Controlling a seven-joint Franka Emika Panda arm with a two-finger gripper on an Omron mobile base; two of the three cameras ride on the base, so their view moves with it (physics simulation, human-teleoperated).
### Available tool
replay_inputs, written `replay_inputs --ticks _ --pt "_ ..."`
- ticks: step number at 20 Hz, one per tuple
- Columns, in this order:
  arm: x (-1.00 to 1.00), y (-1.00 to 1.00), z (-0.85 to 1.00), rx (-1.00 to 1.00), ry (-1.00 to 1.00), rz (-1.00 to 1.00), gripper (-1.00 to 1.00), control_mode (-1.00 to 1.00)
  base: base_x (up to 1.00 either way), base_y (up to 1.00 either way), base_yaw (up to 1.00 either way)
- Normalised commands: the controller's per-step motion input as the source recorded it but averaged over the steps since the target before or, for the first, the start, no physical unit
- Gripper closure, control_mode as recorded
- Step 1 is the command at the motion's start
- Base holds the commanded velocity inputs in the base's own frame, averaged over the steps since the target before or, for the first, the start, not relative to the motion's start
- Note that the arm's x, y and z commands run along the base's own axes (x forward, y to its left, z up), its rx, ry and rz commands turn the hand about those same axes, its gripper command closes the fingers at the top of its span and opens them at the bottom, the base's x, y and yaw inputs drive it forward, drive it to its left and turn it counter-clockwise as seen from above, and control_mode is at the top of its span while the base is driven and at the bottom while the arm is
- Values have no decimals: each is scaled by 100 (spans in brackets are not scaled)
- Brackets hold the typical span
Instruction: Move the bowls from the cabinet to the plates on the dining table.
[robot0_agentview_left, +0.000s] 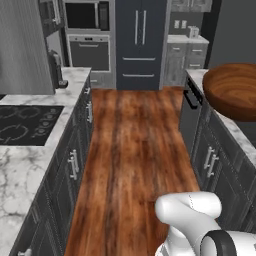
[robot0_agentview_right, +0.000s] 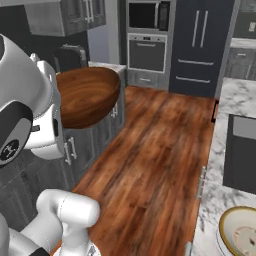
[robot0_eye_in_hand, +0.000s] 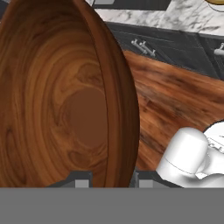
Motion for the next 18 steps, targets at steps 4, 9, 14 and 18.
replay_inputs --ticks 4,9,14,18 --pt "0 0 0 0 0 0 100 100 0 4 -25" --pt "0 0 0 0 0 0 100 100 0 4 -25" --pt "0 0 0 0 0 0 100 100 0 4 -25" --pt "0 0 0 0 0 0 100 100 0 4 -25"
